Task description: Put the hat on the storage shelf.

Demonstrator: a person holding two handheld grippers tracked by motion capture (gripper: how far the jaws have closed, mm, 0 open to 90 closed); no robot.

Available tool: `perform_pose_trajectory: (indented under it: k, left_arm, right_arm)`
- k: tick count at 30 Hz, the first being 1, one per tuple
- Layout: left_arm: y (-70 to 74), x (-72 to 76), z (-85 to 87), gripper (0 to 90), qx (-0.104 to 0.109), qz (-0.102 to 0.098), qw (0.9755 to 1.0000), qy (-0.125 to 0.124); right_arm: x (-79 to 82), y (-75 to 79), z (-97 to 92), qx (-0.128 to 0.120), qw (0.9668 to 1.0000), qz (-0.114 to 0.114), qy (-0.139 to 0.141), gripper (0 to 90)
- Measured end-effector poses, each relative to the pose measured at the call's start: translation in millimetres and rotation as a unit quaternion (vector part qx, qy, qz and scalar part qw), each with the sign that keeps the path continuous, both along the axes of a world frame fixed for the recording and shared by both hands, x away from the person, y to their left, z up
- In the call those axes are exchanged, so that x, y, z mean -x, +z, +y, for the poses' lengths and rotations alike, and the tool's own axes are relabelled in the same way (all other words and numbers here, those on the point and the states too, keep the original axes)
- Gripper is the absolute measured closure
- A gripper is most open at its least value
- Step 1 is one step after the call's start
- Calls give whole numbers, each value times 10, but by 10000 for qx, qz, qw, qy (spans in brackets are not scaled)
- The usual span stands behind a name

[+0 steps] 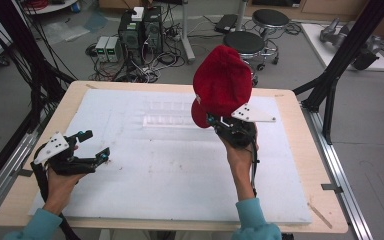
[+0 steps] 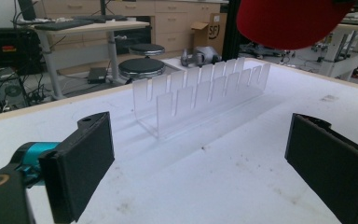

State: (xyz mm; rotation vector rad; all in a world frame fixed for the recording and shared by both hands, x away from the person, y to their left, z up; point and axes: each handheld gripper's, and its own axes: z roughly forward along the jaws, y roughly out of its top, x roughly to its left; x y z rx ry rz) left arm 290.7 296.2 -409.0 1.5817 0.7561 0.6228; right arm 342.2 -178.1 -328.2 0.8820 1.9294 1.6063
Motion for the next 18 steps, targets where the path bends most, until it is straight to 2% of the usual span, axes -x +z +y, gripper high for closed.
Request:
perform_pose_trajectory:
  k: [2,7,11,18]
  left_arm:
    - [-46,40,41,83,7,-115,9999,100]
    - [-176,98,122,83,16,-152,9995,276]
    - [-226,117,151,83,23,-152,9989,449]
    - [-290,124,183,83,162,-108,9986,500]
  right_arm:
    - [-56,0,-6,15,10000,-7,-67,837]
    - [-216,-33,14,181,9996,93,-176,836]
    - [-336,-67,50,207,9994,207,-194,836]
    - [-500,-157,151,372,9985,330,-247,836]
